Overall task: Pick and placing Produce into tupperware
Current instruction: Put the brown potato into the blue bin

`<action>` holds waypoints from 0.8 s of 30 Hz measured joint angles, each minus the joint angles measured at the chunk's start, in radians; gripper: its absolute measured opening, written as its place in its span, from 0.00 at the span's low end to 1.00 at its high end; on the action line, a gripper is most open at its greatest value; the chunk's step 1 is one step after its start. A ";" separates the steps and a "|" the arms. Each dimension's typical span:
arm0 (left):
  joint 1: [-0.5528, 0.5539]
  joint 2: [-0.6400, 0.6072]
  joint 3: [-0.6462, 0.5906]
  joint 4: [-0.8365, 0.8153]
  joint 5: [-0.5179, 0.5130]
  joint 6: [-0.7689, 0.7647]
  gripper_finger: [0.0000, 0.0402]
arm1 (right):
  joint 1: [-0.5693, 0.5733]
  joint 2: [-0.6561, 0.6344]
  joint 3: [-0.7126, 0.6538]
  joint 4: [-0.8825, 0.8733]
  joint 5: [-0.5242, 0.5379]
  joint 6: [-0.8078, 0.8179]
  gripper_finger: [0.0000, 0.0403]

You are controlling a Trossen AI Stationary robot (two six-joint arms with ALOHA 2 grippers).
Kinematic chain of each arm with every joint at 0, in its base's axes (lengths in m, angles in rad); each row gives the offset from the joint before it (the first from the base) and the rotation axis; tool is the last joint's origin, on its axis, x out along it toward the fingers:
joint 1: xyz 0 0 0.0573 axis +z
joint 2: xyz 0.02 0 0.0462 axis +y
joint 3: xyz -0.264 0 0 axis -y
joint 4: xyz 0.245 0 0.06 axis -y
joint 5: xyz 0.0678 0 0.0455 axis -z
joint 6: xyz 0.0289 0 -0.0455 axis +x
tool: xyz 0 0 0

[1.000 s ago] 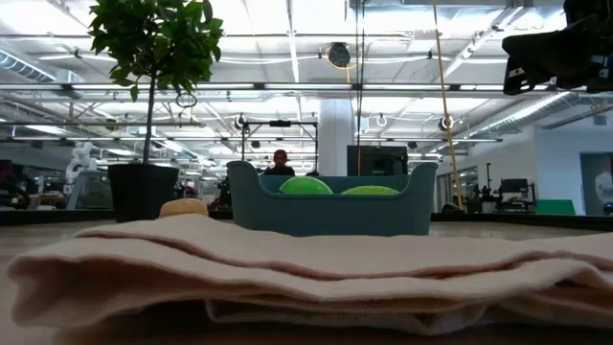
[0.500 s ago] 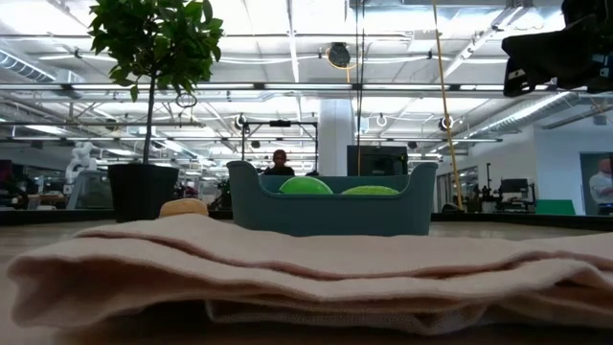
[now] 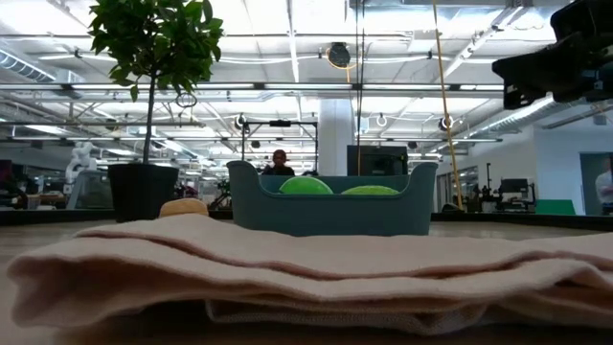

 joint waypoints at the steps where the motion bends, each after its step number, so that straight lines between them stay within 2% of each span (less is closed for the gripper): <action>1: 0.006 0.008 0.012 -0.022 0.003 -0.012 0.08 | 0.000 0.002 0.000 0.000 0.000 0.000 0.00; 12: 0.083 0.095 0.093 -0.321 0.085 -0.083 0.08 | 0.000 0.002 0.000 0.016 0.001 0.000 0.00; 24: 0.130 0.183 0.095 -0.447 0.098 -0.078 0.08 | 0.000 0.003 0.000 0.016 0.001 0.000 0.00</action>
